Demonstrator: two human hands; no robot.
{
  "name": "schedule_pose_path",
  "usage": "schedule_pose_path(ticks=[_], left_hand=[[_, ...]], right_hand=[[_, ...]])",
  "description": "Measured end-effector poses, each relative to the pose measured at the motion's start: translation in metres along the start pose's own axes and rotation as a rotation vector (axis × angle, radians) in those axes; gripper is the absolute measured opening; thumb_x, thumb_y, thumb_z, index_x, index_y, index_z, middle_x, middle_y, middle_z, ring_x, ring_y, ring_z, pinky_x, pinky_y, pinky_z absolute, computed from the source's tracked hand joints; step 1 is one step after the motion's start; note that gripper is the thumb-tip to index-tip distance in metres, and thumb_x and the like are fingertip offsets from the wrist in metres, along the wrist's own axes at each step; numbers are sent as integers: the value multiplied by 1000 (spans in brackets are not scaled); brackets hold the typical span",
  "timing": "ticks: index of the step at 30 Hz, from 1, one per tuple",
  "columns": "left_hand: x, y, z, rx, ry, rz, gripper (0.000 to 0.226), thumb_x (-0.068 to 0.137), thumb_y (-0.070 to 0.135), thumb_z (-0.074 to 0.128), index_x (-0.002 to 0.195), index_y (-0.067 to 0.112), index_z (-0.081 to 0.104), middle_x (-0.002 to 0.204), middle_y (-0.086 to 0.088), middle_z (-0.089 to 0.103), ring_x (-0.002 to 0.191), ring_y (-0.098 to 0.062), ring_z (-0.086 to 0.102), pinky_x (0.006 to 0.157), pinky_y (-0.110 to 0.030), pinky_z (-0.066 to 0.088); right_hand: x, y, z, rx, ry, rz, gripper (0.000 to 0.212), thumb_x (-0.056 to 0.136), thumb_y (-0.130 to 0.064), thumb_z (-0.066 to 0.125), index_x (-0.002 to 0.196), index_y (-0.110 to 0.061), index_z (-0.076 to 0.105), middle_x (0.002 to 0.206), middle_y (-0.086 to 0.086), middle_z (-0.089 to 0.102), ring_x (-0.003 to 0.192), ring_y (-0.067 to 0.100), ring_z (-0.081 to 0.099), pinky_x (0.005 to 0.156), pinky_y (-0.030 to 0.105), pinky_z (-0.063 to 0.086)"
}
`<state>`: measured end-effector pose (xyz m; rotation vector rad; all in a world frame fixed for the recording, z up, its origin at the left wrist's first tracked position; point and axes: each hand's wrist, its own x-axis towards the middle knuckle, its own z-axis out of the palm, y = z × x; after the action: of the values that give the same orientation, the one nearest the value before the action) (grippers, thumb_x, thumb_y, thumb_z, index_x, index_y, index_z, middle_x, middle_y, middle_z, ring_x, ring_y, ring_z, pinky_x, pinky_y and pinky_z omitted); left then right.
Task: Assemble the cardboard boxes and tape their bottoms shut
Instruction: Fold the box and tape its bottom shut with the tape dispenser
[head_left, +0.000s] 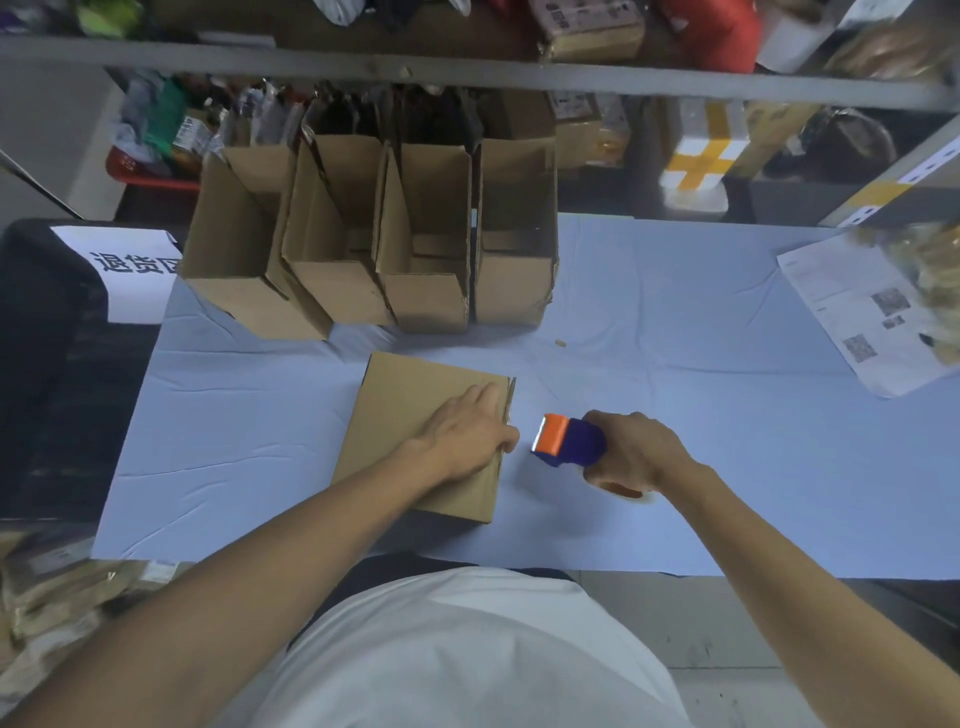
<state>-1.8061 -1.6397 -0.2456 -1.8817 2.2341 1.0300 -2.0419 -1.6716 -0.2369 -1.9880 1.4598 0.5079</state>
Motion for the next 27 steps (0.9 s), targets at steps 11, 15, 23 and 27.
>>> schedule_pose_path(ticks=[11,15,23,27], left_hand=[[-18,2,-5,-1018,46,-279,11,93,15,61,87,8,67,70,-2,67,61,-12,57,61,-22,50],[-26,-2,-6,-1062,105,-317,13,89,6,63,78,14,67,60,-1,61,54,-10,52,56,-20,44],[-33,-15,-13,-887,217,-439,28,78,4,75,56,19,65,57,8,62,59,-8,54,63,-21,41],[-35,-26,-15,-754,197,-472,22,77,11,78,58,20,69,66,5,69,68,-12,60,67,-22,45]], right_hand=[[-30,-17,-4,314,228,-251,56,68,-37,80,115,-43,50,88,-23,63,79,3,60,66,22,51],[-27,-27,-5,318,227,-283,56,69,-36,80,116,-42,51,90,-21,63,80,5,60,68,24,52],[-30,-18,-7,149,104,-306,64,63,-52,71,120,-47,42,93,-22,62,79,7,61,65,24,51],[-36,2,1,120,97,-231,62,61,-52,68,117,-48,44,85,-28,60,76,3,59,63,21,48]])
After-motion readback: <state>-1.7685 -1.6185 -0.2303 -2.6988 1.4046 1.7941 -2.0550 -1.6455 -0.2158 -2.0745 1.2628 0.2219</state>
